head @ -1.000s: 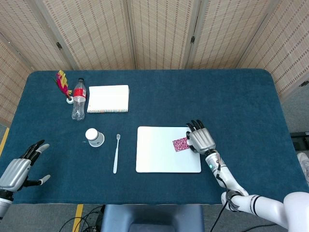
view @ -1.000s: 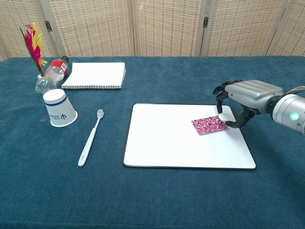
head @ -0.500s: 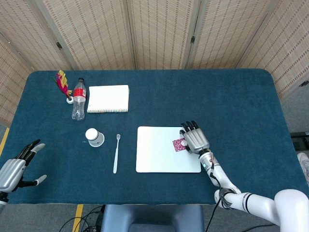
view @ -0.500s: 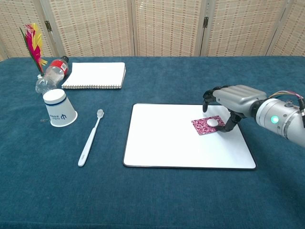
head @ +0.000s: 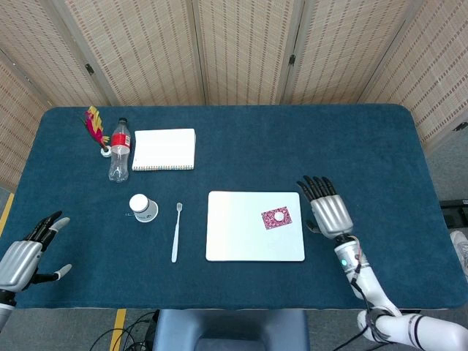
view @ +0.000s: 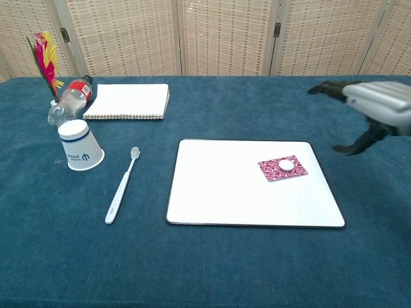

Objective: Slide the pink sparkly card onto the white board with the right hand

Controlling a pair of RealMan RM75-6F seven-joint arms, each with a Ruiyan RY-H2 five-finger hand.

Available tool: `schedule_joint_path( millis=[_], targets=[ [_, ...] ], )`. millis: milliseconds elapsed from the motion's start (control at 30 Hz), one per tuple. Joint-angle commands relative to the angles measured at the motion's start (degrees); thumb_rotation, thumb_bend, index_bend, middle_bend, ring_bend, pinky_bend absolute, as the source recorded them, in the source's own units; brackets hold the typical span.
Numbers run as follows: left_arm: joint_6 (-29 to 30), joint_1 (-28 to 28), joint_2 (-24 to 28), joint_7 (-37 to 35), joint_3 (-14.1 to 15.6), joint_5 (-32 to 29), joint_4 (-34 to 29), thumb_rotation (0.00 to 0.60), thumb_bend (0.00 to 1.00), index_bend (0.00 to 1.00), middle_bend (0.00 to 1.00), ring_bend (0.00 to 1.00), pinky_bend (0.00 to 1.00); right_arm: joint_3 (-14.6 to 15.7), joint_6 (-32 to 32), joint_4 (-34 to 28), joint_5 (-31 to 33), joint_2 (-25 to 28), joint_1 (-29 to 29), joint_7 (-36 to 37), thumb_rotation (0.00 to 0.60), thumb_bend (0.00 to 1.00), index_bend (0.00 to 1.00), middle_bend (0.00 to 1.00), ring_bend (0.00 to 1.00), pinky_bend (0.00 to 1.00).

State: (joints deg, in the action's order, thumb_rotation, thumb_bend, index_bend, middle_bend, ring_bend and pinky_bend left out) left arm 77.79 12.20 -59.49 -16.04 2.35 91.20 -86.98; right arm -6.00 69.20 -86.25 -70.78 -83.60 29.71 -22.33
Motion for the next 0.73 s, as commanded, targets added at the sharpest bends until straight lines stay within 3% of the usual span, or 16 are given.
schedule_joint_path(
  millis=[33, 200, 300, 500, 733],
  targets=[
    [0.52, -0.4, -0.63, 3.1, 0.03, 0.11, -1.47, 0.6, 0.25, 0.11, 0.02, 0.06, 0.3, 6.52, 13.63, -6.37, -9.6, 8.79, -10.67, 5.38, 0.6, 0.17, 0.03, 0.03, 0.0, 0.0],
    [2.47, -1.13, -1.61, 7.79, 0.7, 2.54, -3.34, 0.6, 0.25, 0.11, 0.02, 0.06, 0.3, 11.13, 19.6, -3.2, -15.69, 12.86, -16.79, 14.88, 0.6, 0.18, 0.03, 0.03, 0.0, 0.0],
    [3.81, -1.81, -2.48, 11.19, 1.19, 4.07, -4.1, 0.6, 0.25, 0.11, 0.02, 0.06, 0.3, 12.33, 21.4, 0.2, -16.9, 13.36, -19.38, 18.13, 0.6, 0.18, 0.03, 0.03, 0.0, 0.0],
    [4.85, -2.78, -3.43, 15.84, 1.78, 5.18, -5.11, 0.6, 0.25, 0.11, 0.02, 0.06, 0.3, 12.04, 26.02, 5.45, -19.16, 12.4, -23.13, 24.06, 0.6, 0.19, 0.03, 0.03, 0.0, 0.0],
    [6.8, -3.9, -2.87, 14.81, 1.06, 3.98, -4.69, 0.6, 0.25, 0.12, 0.02, 0.06, 0.3, 11.23, 24.92, 6.1, -20.8, 12.3, -23.38, 25.85, 0.6, 0.19, 0.03, 0.03, 0.0, 0.0]
  ],
)
